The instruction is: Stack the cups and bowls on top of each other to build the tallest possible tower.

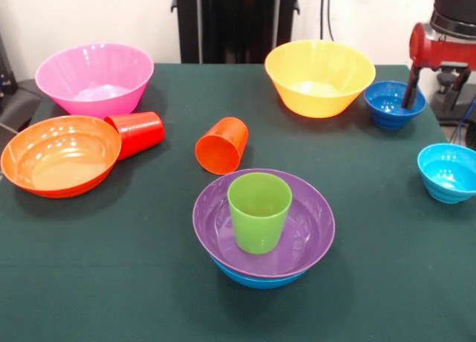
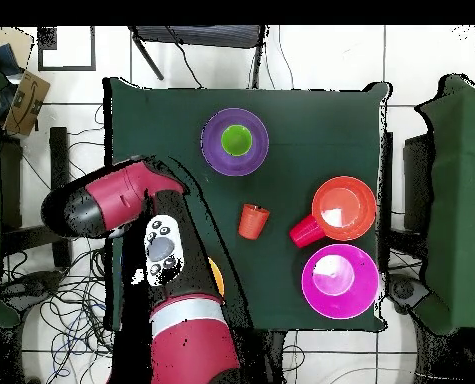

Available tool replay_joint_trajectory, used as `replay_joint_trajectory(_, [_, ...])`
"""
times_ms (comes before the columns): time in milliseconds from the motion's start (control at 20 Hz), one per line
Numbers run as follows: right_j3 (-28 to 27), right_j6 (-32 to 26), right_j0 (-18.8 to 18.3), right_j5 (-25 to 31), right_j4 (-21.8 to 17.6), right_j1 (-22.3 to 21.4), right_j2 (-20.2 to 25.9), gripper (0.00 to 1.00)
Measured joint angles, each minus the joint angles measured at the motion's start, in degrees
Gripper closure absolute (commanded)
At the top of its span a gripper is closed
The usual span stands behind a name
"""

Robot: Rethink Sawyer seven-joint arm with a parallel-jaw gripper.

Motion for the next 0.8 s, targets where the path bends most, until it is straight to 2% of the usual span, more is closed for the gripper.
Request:
replay_joint_trajectory(450, [1.6, 0.2, 1.4, -1.3, 0.4, 0.2, -3.0, 0.00])
replay_joint_trajectory(800, [3.5, 0.2, 2.6, -1.3, 2.2, 0.0, -5.1, 0.00])
